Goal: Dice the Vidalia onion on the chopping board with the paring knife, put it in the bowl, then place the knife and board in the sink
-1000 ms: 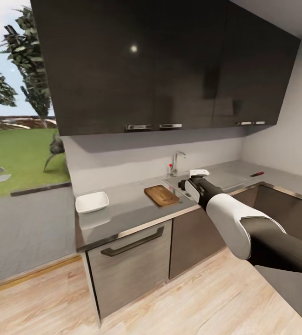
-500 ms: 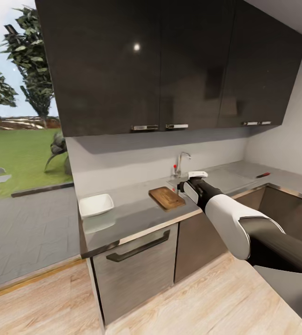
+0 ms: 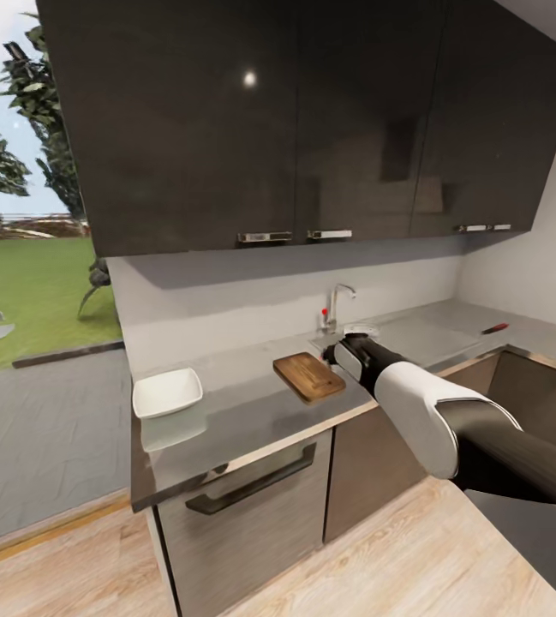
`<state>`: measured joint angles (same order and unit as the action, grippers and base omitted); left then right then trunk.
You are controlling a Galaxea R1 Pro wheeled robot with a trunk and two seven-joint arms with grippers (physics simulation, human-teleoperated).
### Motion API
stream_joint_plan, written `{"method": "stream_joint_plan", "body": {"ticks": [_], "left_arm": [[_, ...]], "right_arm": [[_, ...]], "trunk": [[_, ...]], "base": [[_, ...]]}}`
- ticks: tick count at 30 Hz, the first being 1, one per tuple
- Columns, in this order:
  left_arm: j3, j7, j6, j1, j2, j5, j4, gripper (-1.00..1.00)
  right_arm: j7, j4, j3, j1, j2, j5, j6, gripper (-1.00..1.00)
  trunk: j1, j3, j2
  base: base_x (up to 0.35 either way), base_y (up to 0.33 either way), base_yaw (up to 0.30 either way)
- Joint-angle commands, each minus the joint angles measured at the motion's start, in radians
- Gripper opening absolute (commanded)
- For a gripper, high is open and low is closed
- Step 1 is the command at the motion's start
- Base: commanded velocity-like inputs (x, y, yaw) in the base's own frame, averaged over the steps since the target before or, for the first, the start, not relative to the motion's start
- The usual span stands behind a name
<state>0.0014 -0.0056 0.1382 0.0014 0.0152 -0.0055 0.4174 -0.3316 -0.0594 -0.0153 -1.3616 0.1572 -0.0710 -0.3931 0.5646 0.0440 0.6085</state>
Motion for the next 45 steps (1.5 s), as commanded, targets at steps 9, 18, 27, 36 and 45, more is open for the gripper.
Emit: {"method": "stream_joint_plan", "body": {"ticks": [9,18,27,36,45], "left_arm": [[0.000,-0.001,0.001,0.000,0.000,-0.001,0.001,1.00],[0.000,-0.001,0.001,0.000,0.000,-0.001,0.001,1.00],[0.000,-0.001,0.001,0.000,0.002,-0.001,0.001,1.00],[0.000,-0.001,0.001,0.000,0.003,-0.002,0.002,1.00],[0.000,0.000,0.001,0.000,0.004,-0.002,0.001,1.00]], "right_arm": [[-0.011,0.039,0.000,0.002,0.001,-0.122,-0.007,1.00],[-0.080,0.041,0.000,0.017,0.004,-0.130,-0.007,1.00],[-0.132,0.041,0.000,0.018,0.010,-0.130,-0.009,1.00],[-0.215,0.041,0.000,0.018,0.017,-0.130,-0.009,1.00],[-0.276,0.041,0.000,0.021,0.017,-0.130,-0.009,1.00]], "trunk": [[0.000,0.002,0.001],[0.000,0.002,0.001],[0.000,0.002,0.001],[0.000,0.002,0.001],[0.000,0.002,0.001]], "base": [[0.014,0.000,0.000],[0.000,0.000,0.000],[0.237,0.000,0.000],[0.098,0.000,0.000],[0.003,0.000,0.000]]}}
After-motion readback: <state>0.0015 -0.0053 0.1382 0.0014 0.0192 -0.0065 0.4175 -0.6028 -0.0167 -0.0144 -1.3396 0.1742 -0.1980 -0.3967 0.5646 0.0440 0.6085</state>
